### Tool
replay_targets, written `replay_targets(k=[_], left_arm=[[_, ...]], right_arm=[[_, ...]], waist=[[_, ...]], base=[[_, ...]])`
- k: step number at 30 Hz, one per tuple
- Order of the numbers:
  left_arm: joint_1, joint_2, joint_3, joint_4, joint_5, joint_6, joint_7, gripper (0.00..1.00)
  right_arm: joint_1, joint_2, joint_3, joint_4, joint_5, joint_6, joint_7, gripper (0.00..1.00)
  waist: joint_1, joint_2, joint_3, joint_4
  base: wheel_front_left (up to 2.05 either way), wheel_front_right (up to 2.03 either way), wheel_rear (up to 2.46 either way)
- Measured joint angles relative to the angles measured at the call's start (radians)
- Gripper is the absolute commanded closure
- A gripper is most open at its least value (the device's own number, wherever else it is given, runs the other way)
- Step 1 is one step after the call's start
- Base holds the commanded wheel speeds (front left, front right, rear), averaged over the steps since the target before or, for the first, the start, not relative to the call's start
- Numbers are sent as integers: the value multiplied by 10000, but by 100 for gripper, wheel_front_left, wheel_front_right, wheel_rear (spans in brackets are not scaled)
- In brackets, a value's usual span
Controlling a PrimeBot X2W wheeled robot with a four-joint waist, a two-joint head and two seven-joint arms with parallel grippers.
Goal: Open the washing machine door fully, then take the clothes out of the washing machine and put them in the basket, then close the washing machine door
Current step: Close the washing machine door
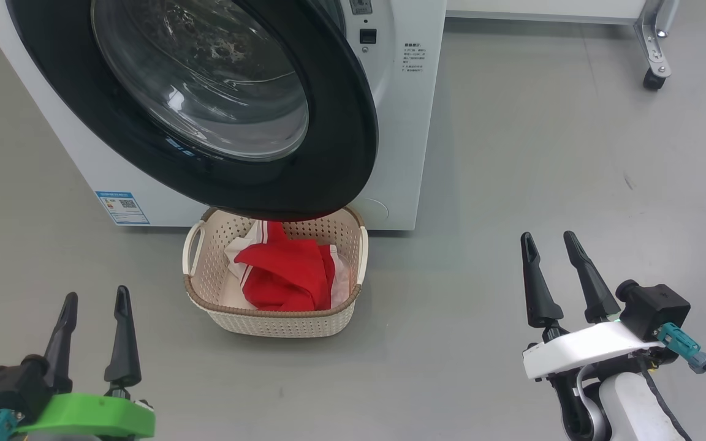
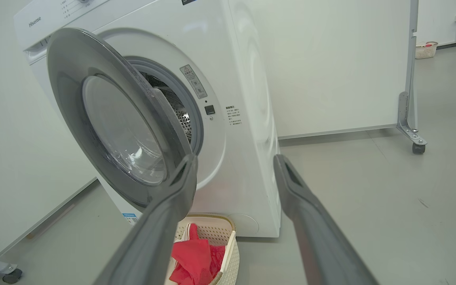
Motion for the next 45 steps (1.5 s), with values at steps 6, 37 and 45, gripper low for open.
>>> replay_targets(k=[6,37,45], left_arm=[[176,-391,146,-102,224,-105,0,0],[467,-1218,805,-48,1197,-965,0,0],[486,-1300,895,2,1369,-1083,0,0]], right_arm=[[0,-19,94,-2,-339,0,0,0],[0,-23,-4,90,-897,-8,0,0],[0,-10,17,102,-934,-8,0,0]], waist=[[0,0,55,-1],[0,0,52,31],[0,0,60,2]], base=[[0,0,0],[0,0,0],[0,0,0]])
